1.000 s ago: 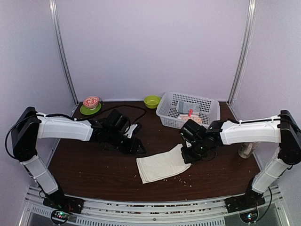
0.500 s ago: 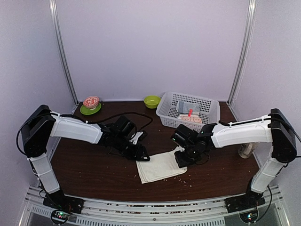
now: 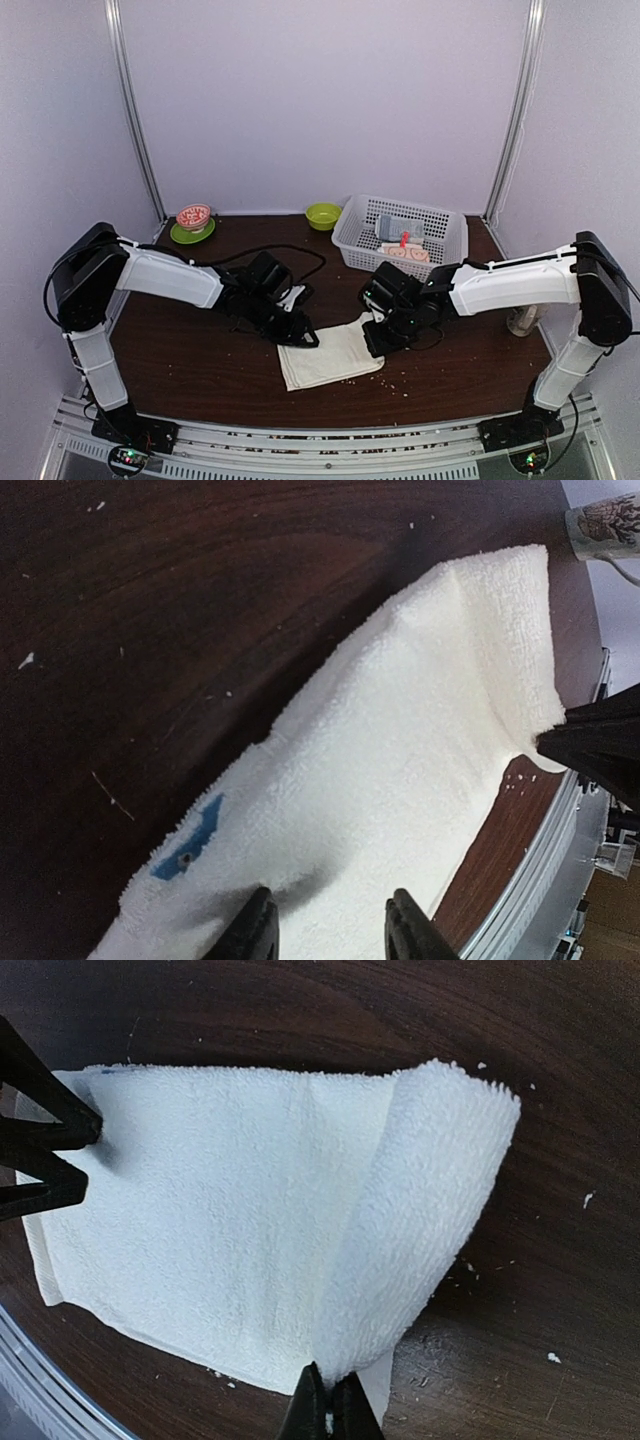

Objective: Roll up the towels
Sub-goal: Roll the towel at the center of the board.

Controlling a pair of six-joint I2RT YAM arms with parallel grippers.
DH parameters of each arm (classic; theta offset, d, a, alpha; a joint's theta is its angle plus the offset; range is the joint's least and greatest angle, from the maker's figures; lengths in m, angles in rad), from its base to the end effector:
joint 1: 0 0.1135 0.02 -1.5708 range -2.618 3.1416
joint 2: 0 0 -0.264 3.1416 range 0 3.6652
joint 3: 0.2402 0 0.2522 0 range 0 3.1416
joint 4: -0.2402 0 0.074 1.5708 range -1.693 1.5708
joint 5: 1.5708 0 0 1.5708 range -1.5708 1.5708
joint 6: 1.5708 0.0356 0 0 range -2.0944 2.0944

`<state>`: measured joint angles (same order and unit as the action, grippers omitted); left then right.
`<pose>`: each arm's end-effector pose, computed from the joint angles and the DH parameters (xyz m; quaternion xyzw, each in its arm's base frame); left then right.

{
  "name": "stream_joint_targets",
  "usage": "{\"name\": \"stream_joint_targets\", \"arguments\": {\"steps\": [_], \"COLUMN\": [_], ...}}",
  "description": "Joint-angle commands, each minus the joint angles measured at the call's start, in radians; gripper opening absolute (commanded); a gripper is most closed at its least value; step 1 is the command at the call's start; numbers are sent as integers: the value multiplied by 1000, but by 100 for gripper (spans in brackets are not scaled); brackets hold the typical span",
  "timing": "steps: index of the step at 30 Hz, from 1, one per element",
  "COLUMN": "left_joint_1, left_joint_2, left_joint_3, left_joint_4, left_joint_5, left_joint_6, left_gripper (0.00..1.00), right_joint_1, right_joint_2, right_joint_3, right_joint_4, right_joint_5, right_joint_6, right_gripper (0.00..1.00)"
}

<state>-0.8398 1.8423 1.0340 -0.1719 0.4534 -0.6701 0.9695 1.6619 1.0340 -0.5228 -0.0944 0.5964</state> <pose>0.2303 -0.2802 0.1441 0.1442 0.9233 -0.3509 0.0592 0.1795 0.2675 0.1811 -0.1909 0.9582 0.1796 0.1151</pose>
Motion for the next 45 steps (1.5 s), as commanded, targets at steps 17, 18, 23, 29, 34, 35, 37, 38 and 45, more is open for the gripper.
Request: {"name": "stream_joint_targets", "arguments": {"steps": [17,18,23,29,34,35,37,38,45], "left_joint_1": [-5,-5,-5,-6,-5,-5,-5,-5,-5], "left_joint_2": [62,62,67,67,55,54,51,47,-32], "left_joint_3": [-20,-21,-26,-27,-31,-31,-30,-29,-7], "left_joint_4": [11,11,18,20,20,19,16,14,-44], "left_joint_5": [-19,-22,-20,-17,-20,-19,-19,-19,-27], "left_joint_6": [-6,-7,-14,-11,-9,-7,-6,-5,18], "left_gripper": [16,15,13,12,12,12,12,12,18], "right_joint_1": [18,22,33,33,33,32,33,31,23], "right_joint_2": [30,35,59,100,120,117,107,104,97], "right_joint_3": [34,38,53,48,28,22,4,-4,-52], "right_joint_4": [35,35,44,88,153,166,199,217,286], "right_joint_5": [-99,-104,-122,-145,-167,-168,-175,-182,-213], "right_joint_6": [-45,-47,-45,-20,2,8,18,25,40], "right_gripper": [0,0,0,0,0,3,18,24,45]}}
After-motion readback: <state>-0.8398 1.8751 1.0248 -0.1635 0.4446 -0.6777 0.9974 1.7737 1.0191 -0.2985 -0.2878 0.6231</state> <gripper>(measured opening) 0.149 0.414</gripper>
